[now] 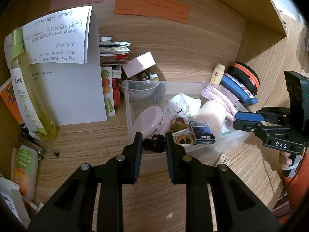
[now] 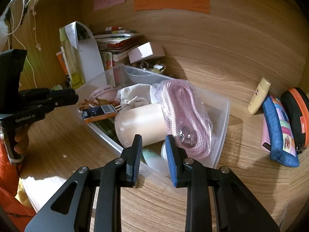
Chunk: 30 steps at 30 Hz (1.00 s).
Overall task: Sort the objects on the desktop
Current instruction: 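Lower clip and tube into the clear box and open both grippers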
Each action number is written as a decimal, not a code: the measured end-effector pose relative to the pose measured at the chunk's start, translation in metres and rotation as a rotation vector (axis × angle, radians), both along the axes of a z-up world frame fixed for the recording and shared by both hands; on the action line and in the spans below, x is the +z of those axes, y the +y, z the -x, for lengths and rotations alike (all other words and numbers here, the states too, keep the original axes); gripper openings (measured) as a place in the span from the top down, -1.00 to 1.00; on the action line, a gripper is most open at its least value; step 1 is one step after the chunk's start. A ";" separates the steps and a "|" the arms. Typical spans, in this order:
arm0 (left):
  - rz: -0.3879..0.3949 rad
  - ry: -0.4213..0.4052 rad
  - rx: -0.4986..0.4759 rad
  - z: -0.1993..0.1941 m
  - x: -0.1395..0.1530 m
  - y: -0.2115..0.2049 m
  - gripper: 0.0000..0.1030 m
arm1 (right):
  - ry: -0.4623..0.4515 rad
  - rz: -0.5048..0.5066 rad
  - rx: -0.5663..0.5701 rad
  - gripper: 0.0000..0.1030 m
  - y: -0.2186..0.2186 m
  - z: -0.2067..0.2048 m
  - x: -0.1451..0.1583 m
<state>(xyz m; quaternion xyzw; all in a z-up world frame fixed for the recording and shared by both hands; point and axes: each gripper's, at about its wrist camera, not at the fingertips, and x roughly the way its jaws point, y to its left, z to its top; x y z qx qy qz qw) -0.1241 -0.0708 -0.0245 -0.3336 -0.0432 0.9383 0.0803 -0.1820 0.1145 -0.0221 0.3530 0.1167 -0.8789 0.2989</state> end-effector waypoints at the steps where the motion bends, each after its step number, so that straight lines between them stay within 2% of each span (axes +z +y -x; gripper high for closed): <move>1: 0.000 0.000 0.000 0.000 0.000 0.000 0.56 | 0.001 0.001 0.000 0.56 0.000 0.000 0.000; 10: 0.011 0.004 -0.011 -0.006 0.005 0.005 0.50 | 0.023 -0.004 -0.002 0.56 0.002 -0.017 0.007; 16: 0.017 0.022 -0.008 -0.016 0.010 0.009 0.17 | 0.024 -0.006 -0.009 0.55 0.008 -0.029 0.009; 17: 0.020 0.026 -0.007 -0.019 0.011 0.010 0.09 | 0.023 -0.006 -0.010 0.52 0.009 -0.031 0.009; 20: 0.023 0.038 -0.004 -0.026 0.013 0.013 -0.14 | 0.024 -0.003 -0.017 0.24 0.012 -0.038 0.009; 22: 0.020 0.040 -0.011 -0.030 0.014 0.015 -0.19 | 0.032 -0.001 -0.020 0.16 0.014 -0.043 0.008; 30: 0.037 0.026 -0.049 -0.046 0.011 0.027 -0.33 | 0.010 -0.007 -0.029 0.15 0.019 -0.057 -0.002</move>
